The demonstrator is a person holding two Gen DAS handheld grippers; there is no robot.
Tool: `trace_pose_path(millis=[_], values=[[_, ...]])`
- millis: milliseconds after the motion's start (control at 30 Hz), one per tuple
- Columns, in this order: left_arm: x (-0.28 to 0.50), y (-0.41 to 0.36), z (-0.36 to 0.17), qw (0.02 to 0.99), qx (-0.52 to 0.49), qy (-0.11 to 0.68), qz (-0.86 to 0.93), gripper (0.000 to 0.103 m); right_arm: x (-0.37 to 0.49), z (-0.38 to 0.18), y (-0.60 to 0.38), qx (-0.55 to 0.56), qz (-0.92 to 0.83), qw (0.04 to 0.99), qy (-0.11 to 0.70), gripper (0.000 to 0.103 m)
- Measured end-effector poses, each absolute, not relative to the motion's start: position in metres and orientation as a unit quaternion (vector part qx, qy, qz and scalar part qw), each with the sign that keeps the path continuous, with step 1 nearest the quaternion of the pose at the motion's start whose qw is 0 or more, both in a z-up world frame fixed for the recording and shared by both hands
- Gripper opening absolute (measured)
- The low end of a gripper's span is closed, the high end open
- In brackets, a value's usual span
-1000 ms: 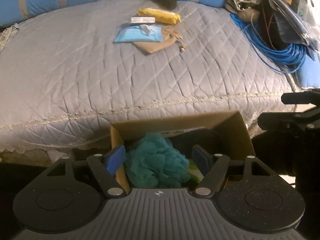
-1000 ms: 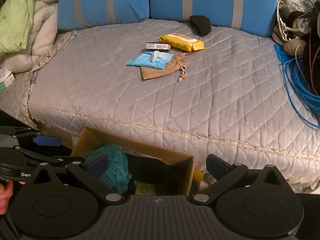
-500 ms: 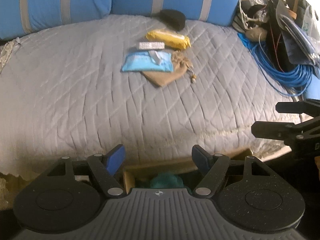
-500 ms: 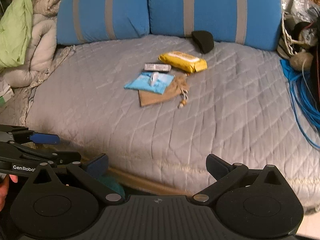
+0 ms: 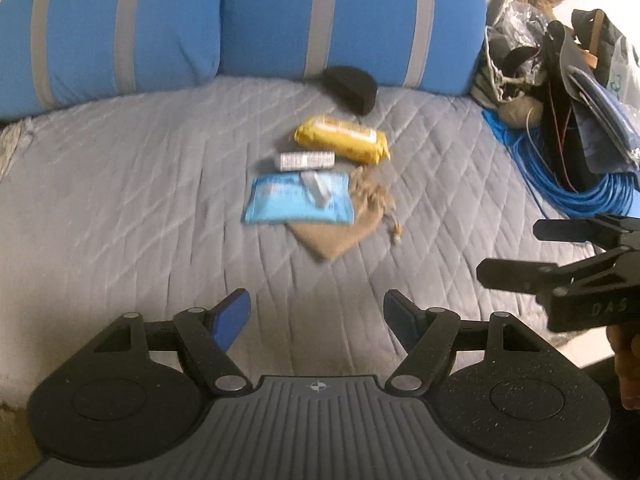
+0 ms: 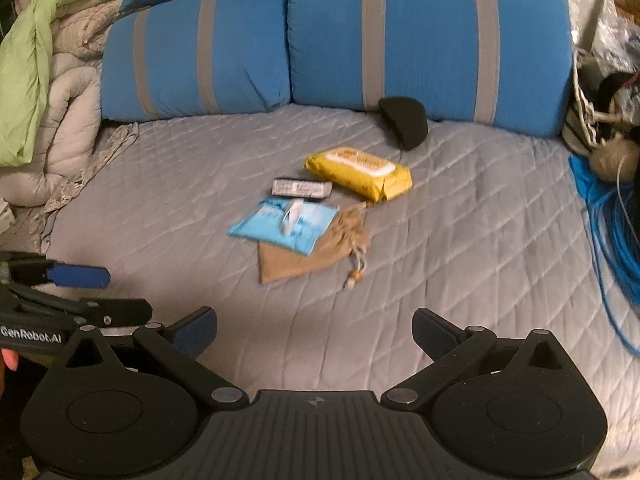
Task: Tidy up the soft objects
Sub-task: 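Move both open tools back toward the remaining items on the bed, then grasp the tan burlap drawstring pouch with the right tool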
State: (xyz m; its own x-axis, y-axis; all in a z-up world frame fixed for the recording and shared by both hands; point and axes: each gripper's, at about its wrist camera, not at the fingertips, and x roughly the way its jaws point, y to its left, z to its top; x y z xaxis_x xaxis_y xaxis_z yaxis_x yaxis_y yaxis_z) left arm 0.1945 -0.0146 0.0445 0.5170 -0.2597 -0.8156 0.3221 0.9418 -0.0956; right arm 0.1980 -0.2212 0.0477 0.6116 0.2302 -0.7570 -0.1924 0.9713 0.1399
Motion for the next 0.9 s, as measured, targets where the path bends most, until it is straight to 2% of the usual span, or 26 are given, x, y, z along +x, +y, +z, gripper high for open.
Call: trace_pose_path(millis=[433,533,733,900], values=[[0.216,-0.005,0.021,0.881,0.014,0.443,-0.166,0.073,0.232,0.017,-0.229,-0.017,0.15,0.909,0.389,0.102],[0.219,0.0,0.019,0.88,0.0,0.45,-0.155,0.073,0.244,0.005,-0.229,-0.024,0.154,0.901,0.405,0.09],[0.221,0.001,0.023,0.881,-0.012,0.445,-0.157,0.073,0.266,-0.011,-0.229,-0.02,0.169,0.896,0.411,0.084],[0.222,-0.001,0.023,0.879,-0.006,0.448,-0.163,0.073,0.288,-0.024,-0.236,0.01,0.161,0.891,0.425,0.071]])
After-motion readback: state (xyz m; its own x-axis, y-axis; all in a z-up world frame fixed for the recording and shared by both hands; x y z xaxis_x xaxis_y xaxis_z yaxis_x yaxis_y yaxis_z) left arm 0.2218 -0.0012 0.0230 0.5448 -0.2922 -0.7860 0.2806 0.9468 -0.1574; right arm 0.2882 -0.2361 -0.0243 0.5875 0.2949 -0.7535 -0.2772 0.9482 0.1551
